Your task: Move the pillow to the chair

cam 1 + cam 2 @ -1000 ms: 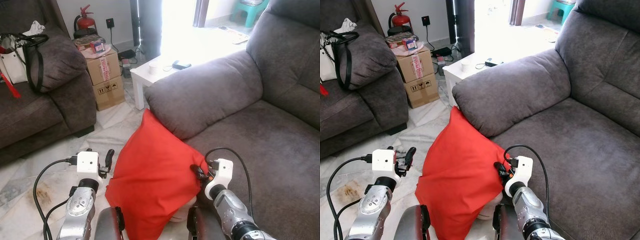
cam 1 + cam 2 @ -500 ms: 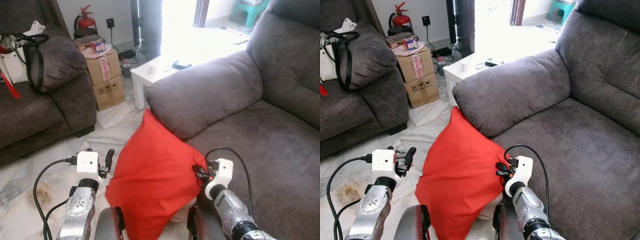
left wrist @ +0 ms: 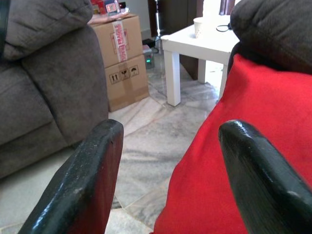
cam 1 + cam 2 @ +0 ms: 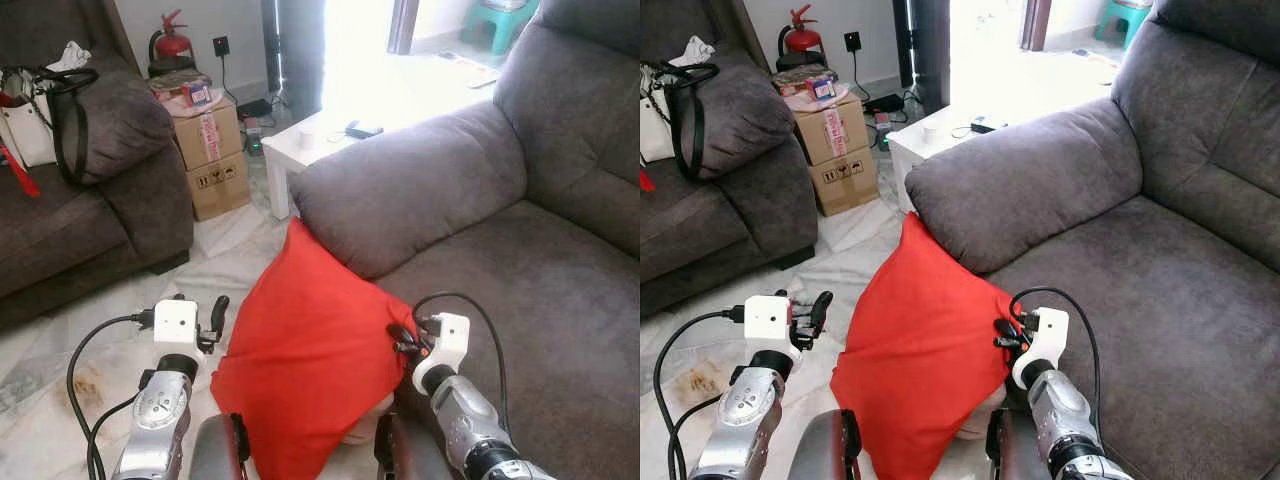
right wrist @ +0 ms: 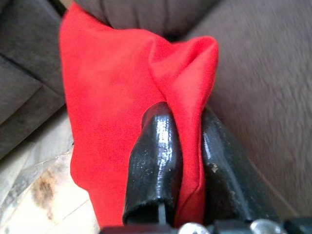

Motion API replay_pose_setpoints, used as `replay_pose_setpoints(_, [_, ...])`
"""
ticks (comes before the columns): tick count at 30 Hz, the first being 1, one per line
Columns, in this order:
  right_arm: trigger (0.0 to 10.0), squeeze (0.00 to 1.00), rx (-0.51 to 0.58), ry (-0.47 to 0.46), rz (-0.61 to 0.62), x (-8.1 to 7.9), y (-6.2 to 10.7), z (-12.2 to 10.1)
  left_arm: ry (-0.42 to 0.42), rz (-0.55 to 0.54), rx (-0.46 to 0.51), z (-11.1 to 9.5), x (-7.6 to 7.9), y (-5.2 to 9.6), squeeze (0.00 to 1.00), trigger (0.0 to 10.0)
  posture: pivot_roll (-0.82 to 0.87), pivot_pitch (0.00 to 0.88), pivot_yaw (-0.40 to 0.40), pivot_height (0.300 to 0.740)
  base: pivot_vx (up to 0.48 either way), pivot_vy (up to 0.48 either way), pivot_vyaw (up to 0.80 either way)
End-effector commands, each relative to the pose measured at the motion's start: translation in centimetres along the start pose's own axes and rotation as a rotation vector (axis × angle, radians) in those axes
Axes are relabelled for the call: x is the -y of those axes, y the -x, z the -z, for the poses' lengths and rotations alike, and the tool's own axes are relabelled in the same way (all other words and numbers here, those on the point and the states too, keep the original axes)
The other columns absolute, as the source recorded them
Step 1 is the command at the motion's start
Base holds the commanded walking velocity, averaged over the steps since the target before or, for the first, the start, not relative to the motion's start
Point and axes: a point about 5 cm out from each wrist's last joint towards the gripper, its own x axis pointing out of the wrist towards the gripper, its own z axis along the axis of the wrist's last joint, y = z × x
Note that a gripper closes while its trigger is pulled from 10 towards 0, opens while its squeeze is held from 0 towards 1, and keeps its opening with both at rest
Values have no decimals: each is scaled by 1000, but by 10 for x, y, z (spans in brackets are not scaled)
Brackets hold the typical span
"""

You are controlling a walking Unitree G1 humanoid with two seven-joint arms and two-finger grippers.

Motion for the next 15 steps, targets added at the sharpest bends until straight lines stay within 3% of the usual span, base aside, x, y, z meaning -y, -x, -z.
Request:
replay_pose_setpoints(1, [0, 0, 61, 49, 10, 6, 2, -12, -6, 3, -1, -2, -2, -2, 0, 10000, 22, 28, -12, 560, 0, 0, 0])
replay_pose_setpoints(3, [0, 0, 71, 79, 4, 7, 3, -14, -6, 2, 1, -2, -2, -3, 0, 10000, 21, 22, -10, 560, 0, 0, 0])
replay_pose_setpoints(5, [0, 0, 78, 167, -3, 8, 5, -18, -8, 0, 3, -2, -3, -2, 0, 10000, 20, 14, -7, 560, 0, 0, 0])
replay_pose_setpoints(6, [3647, 0, 107, 210, -14, 8, 6, -24, -8, -3, 6, -3, -4, -2, 0, 10000, 16, 8, -5, 560, 0, 0, 0])
replay_pose_setpoints(7, [10000, 0, 127, 243, -32, 7, 7, -29, -7, -7, 7, -3, -5, -1, 0, 10000, 16, 4, -5, 560, 0, 0, 0])
replay_pose_setpoints(8, [10000, 0, 185, 322, -73, 0, 8, -43, -8, -14, 12, -4, -7, -1, 0, 10000, 13, 0, -3, 560, 0, 0, 0])
replay_pose_setpoints(15, [10000, 0, 334, 374, -147, -31, 11, -73, 5, -49, 41, -11, -14, 2, 0, 10000, 5, 0, -1, 560, 0, 0, 0])
